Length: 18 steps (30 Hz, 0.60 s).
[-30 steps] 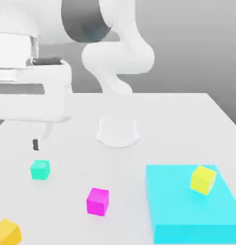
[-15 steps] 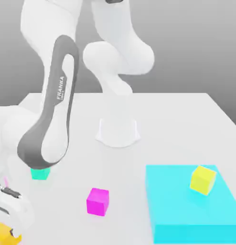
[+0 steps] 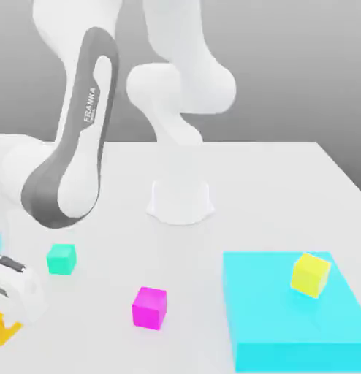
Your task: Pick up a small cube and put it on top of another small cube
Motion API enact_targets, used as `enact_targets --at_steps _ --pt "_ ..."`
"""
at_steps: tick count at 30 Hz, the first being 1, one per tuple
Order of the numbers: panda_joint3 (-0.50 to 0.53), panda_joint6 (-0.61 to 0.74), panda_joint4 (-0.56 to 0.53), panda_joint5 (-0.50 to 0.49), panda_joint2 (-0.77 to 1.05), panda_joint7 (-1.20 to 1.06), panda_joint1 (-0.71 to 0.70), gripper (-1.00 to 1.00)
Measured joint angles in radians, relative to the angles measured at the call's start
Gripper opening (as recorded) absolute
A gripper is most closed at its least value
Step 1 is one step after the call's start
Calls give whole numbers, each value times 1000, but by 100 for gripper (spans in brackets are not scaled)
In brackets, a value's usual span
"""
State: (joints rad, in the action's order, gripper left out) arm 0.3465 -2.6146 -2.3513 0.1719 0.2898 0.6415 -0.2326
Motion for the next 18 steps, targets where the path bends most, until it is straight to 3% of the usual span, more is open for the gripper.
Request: enact_targets --at_steps 7,14,18 --pt "104 -35 -254 -152 -235 120 -47 -100" --pt "110 -66 -505 -359 -475 279 -181 -100" --pt "144 -114 -533 -246 -443 202 -130 -100"
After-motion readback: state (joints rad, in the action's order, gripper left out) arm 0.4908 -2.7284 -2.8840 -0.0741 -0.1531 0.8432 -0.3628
